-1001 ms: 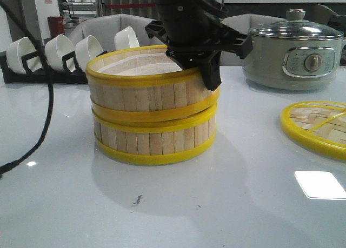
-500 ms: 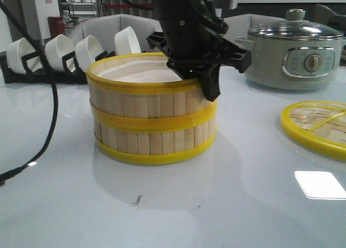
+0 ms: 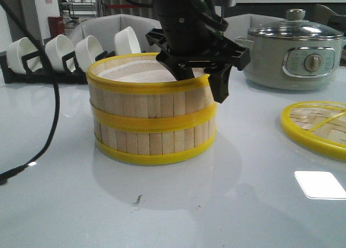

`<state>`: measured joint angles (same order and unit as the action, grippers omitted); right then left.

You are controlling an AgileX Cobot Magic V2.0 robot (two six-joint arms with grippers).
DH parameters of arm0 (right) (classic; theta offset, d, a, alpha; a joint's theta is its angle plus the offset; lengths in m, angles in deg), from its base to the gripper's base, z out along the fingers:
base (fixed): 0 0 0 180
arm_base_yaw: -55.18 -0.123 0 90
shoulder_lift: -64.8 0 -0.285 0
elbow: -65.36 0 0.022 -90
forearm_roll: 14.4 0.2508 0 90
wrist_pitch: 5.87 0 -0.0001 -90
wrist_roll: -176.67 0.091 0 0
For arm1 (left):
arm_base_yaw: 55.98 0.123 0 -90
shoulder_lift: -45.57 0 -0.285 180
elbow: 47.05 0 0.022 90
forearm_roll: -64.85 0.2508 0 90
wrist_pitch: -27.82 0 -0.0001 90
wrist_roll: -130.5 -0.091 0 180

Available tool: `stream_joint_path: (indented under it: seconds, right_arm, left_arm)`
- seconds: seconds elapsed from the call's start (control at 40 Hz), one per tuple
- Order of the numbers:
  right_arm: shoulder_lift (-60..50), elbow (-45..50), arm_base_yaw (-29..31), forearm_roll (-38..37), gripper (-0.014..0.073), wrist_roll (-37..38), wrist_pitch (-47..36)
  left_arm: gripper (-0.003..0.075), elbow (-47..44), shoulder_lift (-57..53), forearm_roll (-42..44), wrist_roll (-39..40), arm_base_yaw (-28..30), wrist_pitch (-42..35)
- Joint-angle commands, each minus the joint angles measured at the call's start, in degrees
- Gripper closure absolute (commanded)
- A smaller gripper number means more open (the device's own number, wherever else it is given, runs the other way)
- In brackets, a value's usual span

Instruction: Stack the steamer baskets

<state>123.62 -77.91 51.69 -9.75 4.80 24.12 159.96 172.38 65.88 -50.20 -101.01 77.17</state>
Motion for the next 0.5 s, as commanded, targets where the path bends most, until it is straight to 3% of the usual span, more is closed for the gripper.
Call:
stream_joint_path:
  seconds: [0.0,0.23,0.28,0.35,0.38,0.4,0.45,0.48]
  right_arm:
    - [-0.36,-2.3,0.06,-0.72,0.0265,-0.67,-3.88]
    - [-0.36,-2.3,0.06,-0.72,0.0265,-0.67,-3.88]
    - [-0.36,-2.3,0.06,-0.72,0.0265,-0.67,-3.88]
    - [-0.36,-2.3,0.06,-0.72,0.0265,-0.67,-3.88]
    - [-0.36,-2.3,0.06,-0.72,0.0265,-0.67,-3.88]
    - [-0.36,-2.3,0.06,-0.72,0.0265,-0.67,-3.88]
    - [-0.36,-2.3,0.06,-0.72,0.0265,-0.67,-3.88]
    - [-0.36,-2.3,0.06,-0.72,0.0265,-0.67,-3.88]
  left_arm:
    - [0.0194,3.86,-3.39,0.45,0.71,-0.33,-0.28]
    - [0.0228,10.58,-3.39,1.72,1.75,-0.33,5.79]
    - [0.0297,12.76,-3.39,2.81,1.75,-0.33,7.46]
    - [0.0506,15.58,-3.61,5.88,1.66,-0.22,9.39]
    - [0.0615,16.25,-3.91,7.0,1.66,-0.1,9.5]
    - [0.066,16.99,-4.26,8.14,1.66,0.04,9.37]
    - [0.0596,17.75,-5.63,9.39,1.84,0.48,8.45]
    - [0.06,18.07,-6.09,9.55,1.88,0.9,7.98]
